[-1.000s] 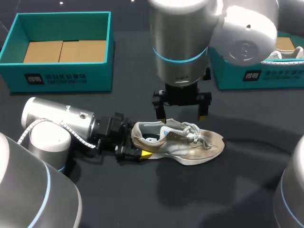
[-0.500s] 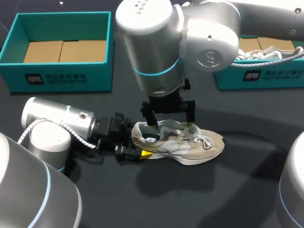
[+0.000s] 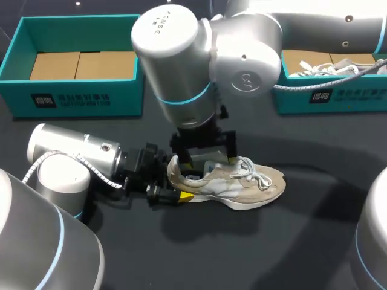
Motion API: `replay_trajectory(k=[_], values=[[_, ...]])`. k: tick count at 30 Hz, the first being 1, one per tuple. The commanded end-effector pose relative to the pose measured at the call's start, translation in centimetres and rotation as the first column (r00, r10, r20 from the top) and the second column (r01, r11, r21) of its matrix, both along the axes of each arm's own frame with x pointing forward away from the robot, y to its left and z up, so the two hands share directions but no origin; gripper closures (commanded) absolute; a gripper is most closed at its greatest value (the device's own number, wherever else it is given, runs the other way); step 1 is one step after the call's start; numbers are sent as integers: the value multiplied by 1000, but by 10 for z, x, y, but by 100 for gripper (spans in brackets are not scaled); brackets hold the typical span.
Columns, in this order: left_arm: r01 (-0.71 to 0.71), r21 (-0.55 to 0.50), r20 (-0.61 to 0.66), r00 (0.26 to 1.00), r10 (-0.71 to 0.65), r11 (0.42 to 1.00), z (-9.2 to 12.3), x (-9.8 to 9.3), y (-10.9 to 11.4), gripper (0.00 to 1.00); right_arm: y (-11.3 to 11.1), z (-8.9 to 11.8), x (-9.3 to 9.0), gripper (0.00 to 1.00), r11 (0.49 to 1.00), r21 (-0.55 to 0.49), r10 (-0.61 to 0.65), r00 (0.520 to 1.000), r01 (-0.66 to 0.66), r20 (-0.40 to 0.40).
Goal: Take the shoe out of the shoebox, open the shoe tongue, remove and reinsert the insole, then place the shoe into the shoebox
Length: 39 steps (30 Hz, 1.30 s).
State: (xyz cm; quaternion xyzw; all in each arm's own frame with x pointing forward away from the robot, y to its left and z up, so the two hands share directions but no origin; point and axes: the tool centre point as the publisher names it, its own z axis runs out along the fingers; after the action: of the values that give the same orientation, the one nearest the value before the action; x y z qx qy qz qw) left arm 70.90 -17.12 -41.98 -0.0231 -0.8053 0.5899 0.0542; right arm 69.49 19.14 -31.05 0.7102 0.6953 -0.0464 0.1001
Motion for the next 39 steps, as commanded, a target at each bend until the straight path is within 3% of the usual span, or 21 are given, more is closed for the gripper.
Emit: replay_trajectory(k=[1,23,33,36,39], values=[[-1,-1,0,1000,1,1000,-3,0,1,100,14,-15,-6,0,989,-98,-106,993,110,47],[-1,-1,0,1000,1,1000,-3,0,1,100,-9,-46,2,0,966,-150,-191,971,213,145],[-1,-1,0,1000,1,1000,-3,0,1,100,-24,-49,8,0,956,-140,-233,958,258,170],[-1,-1,0,1000,1,1000,-3,0,1,100,-28,-45,8,12,954,-136,-244,954,269,176],[-1,-1,0,1000,1,1000,-3,0,1,100,-32,-40,8,18,950,-137,-255,950,281,183]])
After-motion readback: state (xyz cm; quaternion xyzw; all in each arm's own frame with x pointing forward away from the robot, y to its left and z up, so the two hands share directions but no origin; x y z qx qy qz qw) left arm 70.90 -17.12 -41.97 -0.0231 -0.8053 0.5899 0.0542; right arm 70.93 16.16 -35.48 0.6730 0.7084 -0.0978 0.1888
